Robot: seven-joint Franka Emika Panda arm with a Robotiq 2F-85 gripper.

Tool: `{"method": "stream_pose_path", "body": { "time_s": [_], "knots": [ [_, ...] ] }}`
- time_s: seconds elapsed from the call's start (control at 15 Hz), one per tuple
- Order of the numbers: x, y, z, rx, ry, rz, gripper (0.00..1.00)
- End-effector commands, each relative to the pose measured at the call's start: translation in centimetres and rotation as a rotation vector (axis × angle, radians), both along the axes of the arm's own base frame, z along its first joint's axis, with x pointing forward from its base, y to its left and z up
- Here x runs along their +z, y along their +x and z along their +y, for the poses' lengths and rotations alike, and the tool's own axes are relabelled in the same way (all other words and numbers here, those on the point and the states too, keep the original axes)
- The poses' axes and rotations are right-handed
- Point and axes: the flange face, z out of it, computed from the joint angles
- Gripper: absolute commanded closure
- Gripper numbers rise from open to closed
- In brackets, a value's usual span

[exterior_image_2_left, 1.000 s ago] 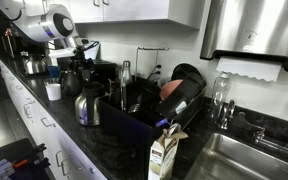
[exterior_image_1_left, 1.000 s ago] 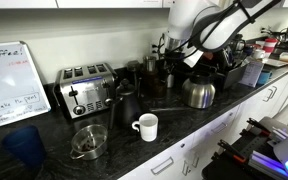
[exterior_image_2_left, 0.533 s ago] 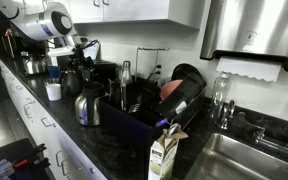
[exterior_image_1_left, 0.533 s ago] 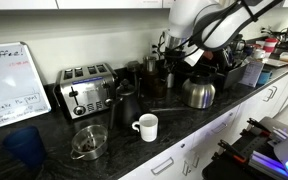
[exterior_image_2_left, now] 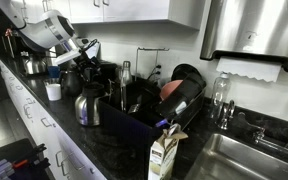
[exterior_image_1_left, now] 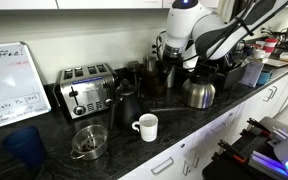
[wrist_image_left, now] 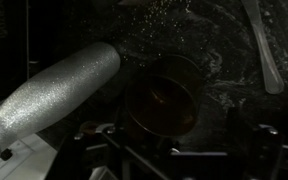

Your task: Move the brown glass cup to the edge of the counter

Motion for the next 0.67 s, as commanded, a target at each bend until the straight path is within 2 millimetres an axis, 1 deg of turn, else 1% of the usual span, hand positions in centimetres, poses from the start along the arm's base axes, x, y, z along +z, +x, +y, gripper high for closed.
{"method": "stream_pose_path", "body": {
  "time_s": [0.0,0.33,0.6],
  "knots": [
    [-1.6,1.5,1.1,0.041,-0.014,-0.003,0.0],
    [-4.3,2.3,1.6,0.04,-0.015,0.059,0.0],
    [-6.3,2.5,2.1,0.038,-0.008,0.109,0.0]
  ]
}}
